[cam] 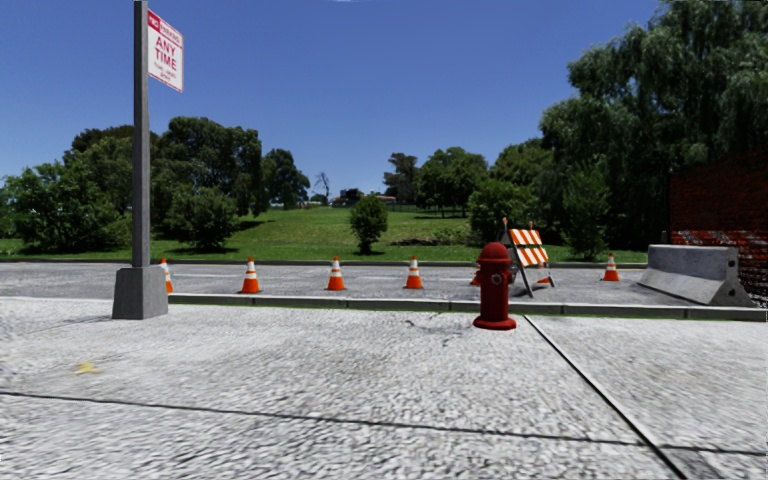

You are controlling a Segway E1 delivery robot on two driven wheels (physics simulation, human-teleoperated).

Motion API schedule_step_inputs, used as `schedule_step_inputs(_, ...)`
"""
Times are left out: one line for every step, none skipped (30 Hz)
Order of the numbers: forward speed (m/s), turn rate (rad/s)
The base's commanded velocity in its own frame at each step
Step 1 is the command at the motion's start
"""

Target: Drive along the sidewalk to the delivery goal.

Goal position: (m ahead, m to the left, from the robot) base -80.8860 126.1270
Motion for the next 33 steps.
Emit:
schedule_step_inputs(2.0,0.8)
schedule_step_inputs(2.0,0.83)
schedule_step_inputs(2.0,0.85)
schedule_step_inputs(2.0,0.85)
schedule_step_inputs(2.0,0.85)
schedule_step_inputs(2.0,0.85)
schedule_step_inputs(2.0,0.85)
schedule_step_inputs(2.0,0.85)
schedule_step_inputs(2.0,0.85)
schedule_step_inputs(2.0,0.85)
schedule_step_inputs(2.0,0.85)
schedule_step_inputs(2.0,0.85)
schedule_step_inputs(2.0,0.85)
schedule_step_inputs(2.0,0.85)
schedule_step_inputs(2.0,0.85)
schedule_step_inputs(2.0,0.85)
schedule_step_inputs(2.0,0.85)
schedule_step_inputs(2.0,0.85)
schedule_step_inputs(2.0,0.85)
schedule_step_inputs(2.0,0.85)
schedule_step_inputs(2.0,0.85)
schedule_step_inputs(2.0,0.85)
schedule_step_inputs(2.0,0.85)
schedule_step_inputs(2.0,0.85)
schedule_step_inputs(2.0,0.85)
schedule_step_inputs(2.0,0.85)
schedule_step_inputs(2.0,0.85)
schedule_step_inputs(2.0,0.85)
schedule_step_inputs(2.0,0.85)
schedule_step_inputs(2.0,0.85)
schedule_step_inputs(2.0,0.89)
schedule_step_inputs(2.0,0.91)
schedule_step_inputs(2.0,0.91)
